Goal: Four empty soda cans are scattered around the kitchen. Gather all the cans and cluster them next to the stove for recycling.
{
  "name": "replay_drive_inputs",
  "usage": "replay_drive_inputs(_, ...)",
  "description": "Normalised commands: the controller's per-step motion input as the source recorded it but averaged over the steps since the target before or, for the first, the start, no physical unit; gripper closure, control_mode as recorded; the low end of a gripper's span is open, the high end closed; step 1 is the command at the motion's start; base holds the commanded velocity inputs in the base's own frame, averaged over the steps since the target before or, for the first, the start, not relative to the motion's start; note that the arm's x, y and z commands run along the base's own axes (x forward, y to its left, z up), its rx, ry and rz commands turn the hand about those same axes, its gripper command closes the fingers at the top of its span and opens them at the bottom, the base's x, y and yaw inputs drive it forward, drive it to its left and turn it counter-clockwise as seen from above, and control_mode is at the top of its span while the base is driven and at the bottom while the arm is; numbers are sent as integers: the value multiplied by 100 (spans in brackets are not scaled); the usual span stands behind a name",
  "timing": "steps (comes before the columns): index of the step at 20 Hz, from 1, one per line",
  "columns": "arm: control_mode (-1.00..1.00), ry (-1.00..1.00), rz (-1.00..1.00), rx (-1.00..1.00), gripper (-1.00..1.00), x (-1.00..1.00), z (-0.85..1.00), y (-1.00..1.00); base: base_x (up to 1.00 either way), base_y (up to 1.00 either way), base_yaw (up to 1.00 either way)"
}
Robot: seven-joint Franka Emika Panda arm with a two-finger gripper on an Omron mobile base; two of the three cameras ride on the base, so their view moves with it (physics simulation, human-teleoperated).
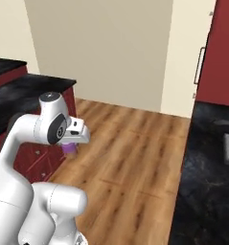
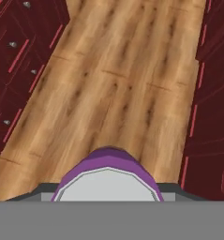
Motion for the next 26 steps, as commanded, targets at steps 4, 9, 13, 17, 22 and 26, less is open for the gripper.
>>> replay_drive_inputs(4, 100, 0, 0, 0, 100, 0, 0, 0, 0, 18, 46)
replay_drive_inputs(9, 100, 0, 0, 0, 100, 0, 0, 0, -9, 19, 46)
replay_drive_inputs(13, 100, 0, 0, 0, 100, 0, 0, 0, -9, 22, 46)
replay_drive_inputs(17, 100, 0, 0, 0, 100, 0, 0, 0, 4, 30, 41)
replay_drive_inputs(22, 100, 0, 0, 0, 100, 0, 0, 0, 24, 26, 37)
replay_drive_inputs(26, 100, 0, 0, 0, 100, 0, 0, 0, 52, 16, 32)
